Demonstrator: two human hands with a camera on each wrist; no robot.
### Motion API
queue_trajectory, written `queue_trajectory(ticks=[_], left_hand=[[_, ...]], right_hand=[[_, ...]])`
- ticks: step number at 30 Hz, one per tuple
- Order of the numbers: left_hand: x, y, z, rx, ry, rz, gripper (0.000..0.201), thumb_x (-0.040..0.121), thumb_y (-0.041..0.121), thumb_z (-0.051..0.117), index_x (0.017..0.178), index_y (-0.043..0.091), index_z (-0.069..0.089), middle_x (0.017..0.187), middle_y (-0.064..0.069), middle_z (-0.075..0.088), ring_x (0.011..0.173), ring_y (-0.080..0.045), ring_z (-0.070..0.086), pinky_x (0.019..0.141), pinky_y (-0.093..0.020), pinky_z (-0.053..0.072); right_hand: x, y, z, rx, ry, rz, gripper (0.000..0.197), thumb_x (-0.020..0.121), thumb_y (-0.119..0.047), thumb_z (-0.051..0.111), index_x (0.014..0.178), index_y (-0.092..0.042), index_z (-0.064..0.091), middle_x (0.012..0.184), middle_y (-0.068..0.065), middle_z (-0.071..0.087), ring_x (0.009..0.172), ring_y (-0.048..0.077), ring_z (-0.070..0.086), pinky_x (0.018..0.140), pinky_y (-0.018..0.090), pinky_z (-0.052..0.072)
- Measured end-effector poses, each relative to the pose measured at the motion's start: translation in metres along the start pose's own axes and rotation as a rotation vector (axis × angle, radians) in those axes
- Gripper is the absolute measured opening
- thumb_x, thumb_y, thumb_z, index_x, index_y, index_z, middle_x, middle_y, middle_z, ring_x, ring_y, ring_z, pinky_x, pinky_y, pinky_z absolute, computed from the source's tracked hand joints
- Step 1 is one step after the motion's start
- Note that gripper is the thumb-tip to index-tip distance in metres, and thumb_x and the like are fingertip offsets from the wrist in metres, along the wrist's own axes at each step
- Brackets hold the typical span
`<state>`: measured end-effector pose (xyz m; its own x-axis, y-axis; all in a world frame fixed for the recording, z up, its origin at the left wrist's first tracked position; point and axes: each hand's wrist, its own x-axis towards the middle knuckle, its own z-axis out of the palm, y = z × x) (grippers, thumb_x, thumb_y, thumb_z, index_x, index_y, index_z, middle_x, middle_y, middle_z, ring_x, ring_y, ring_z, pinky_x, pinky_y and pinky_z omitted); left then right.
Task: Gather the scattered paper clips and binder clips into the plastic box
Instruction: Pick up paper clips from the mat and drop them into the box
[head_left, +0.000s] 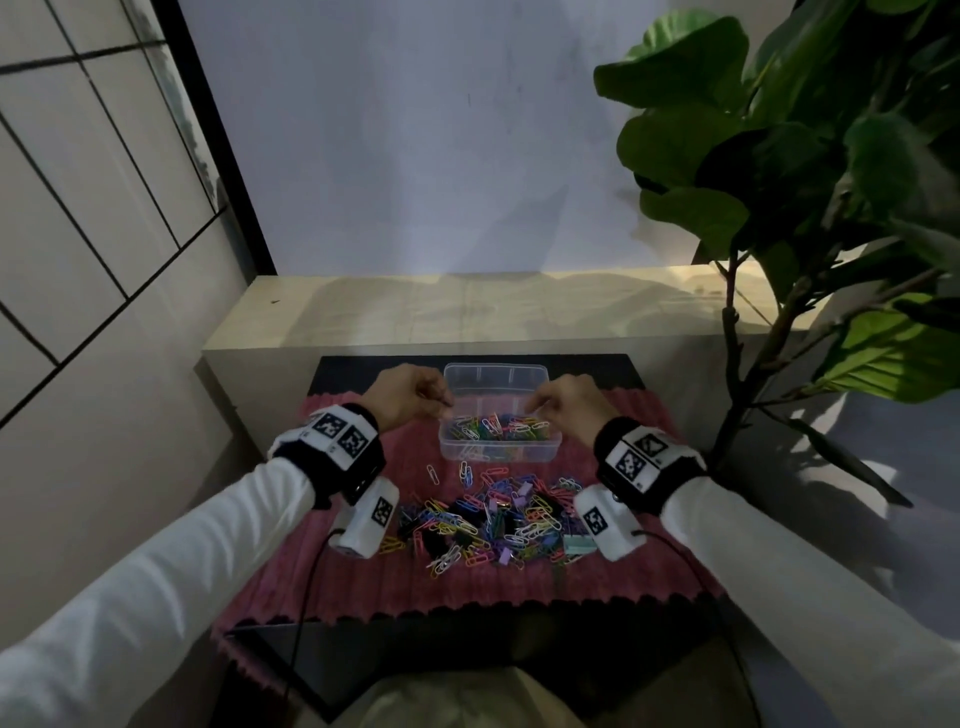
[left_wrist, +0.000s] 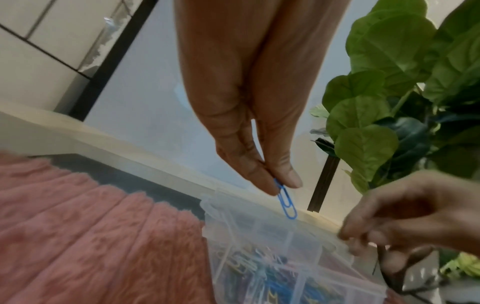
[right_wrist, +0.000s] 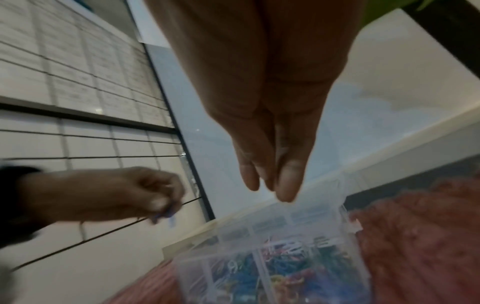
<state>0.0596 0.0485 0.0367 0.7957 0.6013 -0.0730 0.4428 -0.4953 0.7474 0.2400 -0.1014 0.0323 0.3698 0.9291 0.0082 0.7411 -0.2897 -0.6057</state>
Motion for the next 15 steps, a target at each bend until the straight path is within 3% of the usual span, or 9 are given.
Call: queue_trajectory(ticks=[1,3,5,7,9,10,13,15], left_hand=[[0.006,0.004,0.003,0.007,-0.007,-0.004,0.013,0.074,0.001,0.07,0.084,0.0,0.063,0.073,0.0,0.065,0.061,0.003,0.061,0.063,-0.006,0.05],[0.016,0.011,0.01,0.026,-0.031,0.001,0.009,0.077,-0.002,0.066,0.084,0.002,0.062,0.076,-0.007,0.064,0.061,-0.005,0.062,0.059,-0.009,0.052],[0.024,0.015,0.017,0.091,-0.034,0.018,0.009,0.078,-0.003,0.064,0.083,0.005,0.062,0.074,-0.008,0.064,0.052,0.002,0.06,0.055,-0.009,0.051],[0.029,0.018,0.024,0.152,-0.019,0.035,0.008,0.079,-0.003,0.063,0.083,0.004,0.063,0.075,-0.006,0.065,0.051,0.004,0.059,0.059,-0.012,0.052],[0.031,0.019,0.029,0.216,0.013,0.046,0.01,0.079,-0.003,0.062,0.087,0.002,0.065,0.081,-0.007,0.066,0.069,-0.01,0.063,0.072,-0.021,0.053],[0.032,0.019,0.031,0.244,0.01,0.048,0.013,0.079,-0.001,0.062,0.091,0.002,0.065,0.086,-0.009,0.067,0.079,-0.016,0.064,0.078,-0.023,0.05],[0.03,0.016,0.034,0.288,-0.102,0.034,0.028,0.083,0.01,0.063,0.11,0.008,0.061,0.105,-0.009,0.07,0.104,-0.017,0.062,0.09,-0.019,0.041],[0.025,0.016,0.035,0.263,-0.151,0.024,0.04,0.085,0.009,0.059,0.125,0.012,0.052,0.111,-0.008,0.069,0.11,-0.014,0.06,0.093,-0.017,0.038]], right_hand=[[-0.008,0.001,-0.002,0.026,-0.009,-0.041,0.021,0.085,0.009,0.052,0.093,0.001,0.069,0.092,0.014,0.068,0.082,0.02,0.063,0.077,0.023,0.051],[-0.029,-0.002,-0.004,-0.021,-0.122,-0.141,0.019,0.085,0.005,0.054,0.094,-0.002,0.069,0.092,0.011,0.068,0.079,0.012,0.058,0.07,0.008,0.044],[-0.05,-0.004,0.0,-0.137,-0.298,-0.237,0.017,0.086,-0.001,0.056,0.097,-0.006,0.068,0.097,0.006,0.069,0.08,0.005,0.056,0.066,-0.002,0.036],[-0.068,-0.001,0.013,-0.205,-0.423,-0.298,0.016,0.088,-0.005,0.055,0.098,-0.006,0.068,0.101,0.007,0.069,0.085,0.009,0.061,0.075,0.01,0.047],[-0.081,0.004,0.028,-0.29,-0.472,-0.339,0.018,0.088,-0.006,0.054,0.102,-0.006,0.066,0.108,0.011,0.066,0.096,0.021,0.062,0.087,0.034,0.05],[-0.085,0.007,0.034,-0.333,-0.48,-0.339,0.021,0.088,-0.008,0.054,0.106,-0.006,0.063,0.113,0.012,0.062,0.103,0.025,0.059,0.089,0.039,0.048],[-0.092,0.009,0.042,-0.431,-0.47,-0.286,0.036,0.089,-0.015,0.054,0.124,-0.008,0.05,0.126,0.009,0.048,0.114,0.026,0.05,0.089,0.041,0.046],[-0.091,0.008,0.042,-0.488,-0.449,-0.274,0.049,0.086,-0.023,0.059,0.13,-0.01,0.042,0.127,0.008,0.043,0.114,0.026,0.048,0.081,0.039,0.047]])
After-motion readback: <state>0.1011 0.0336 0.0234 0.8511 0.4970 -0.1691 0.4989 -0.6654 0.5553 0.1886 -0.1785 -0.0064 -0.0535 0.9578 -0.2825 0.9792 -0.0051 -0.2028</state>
